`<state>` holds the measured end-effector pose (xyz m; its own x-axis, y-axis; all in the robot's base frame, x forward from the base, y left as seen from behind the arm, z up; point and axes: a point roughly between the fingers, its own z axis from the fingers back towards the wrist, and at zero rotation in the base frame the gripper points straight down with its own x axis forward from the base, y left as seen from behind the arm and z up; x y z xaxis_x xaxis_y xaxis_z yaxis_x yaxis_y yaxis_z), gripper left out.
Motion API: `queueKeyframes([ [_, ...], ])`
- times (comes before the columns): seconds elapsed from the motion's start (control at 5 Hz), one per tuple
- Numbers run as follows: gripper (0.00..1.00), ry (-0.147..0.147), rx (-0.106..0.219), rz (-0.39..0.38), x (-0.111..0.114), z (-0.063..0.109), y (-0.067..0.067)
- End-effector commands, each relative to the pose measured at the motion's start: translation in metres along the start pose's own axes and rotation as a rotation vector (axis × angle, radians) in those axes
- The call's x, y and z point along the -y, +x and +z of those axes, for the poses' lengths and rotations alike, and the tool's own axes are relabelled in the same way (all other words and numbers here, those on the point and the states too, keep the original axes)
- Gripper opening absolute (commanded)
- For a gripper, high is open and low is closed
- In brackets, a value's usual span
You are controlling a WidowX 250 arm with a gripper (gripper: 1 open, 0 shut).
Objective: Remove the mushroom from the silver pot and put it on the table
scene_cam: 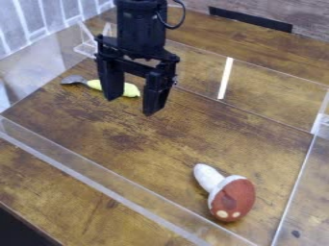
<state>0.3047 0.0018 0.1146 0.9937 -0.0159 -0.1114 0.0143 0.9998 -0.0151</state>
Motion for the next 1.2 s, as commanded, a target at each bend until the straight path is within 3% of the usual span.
queueKeyframes([
  [0.0,1.0,-0.004,0.073,0.006,-0.017,0.017,0.01],
  [0.4,1.0,-0.002,0.083,-0.057,0.004,0.025,0.01],
  [0.8,1.0,-0.024,0.115,0.115,0.01,0.025,-0.006],
  [1.0,1.0,-0.023,0.126,0.11,0.007,0.028,-0.01],
])
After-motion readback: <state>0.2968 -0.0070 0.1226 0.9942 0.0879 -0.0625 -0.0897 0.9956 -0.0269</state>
